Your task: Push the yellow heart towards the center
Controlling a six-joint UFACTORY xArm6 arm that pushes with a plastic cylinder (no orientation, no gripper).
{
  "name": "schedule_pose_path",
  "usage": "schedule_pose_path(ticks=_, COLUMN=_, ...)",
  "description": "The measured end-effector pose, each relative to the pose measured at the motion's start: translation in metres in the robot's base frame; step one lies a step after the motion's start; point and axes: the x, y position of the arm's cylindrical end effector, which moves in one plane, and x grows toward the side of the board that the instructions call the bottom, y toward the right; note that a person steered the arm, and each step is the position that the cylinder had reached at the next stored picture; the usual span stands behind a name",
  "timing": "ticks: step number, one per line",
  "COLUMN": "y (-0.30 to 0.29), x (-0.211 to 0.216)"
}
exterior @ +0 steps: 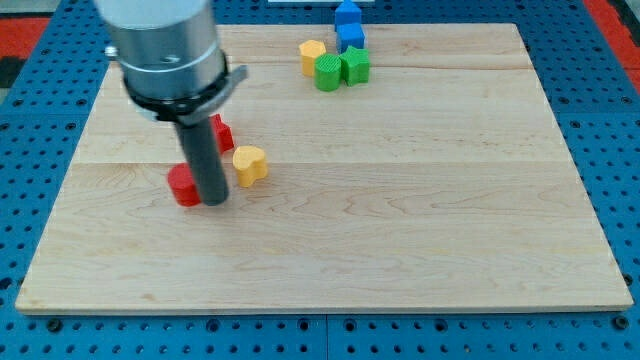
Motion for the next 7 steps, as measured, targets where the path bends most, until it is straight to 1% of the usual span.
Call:
schedule_pose_path(ticks=1, y=0.002, x=-0.013)
schedule_pose_path(ticks=2, y=0.034, x=-0.021)
schedule_pose_path(ticks=3, y=0.064, x=-0.039)
schedule_pose_path(ticks=4, y=0.069, x=-0.055)
schedule_pose_path(ticks=7, y=0.065, x=-0.057)
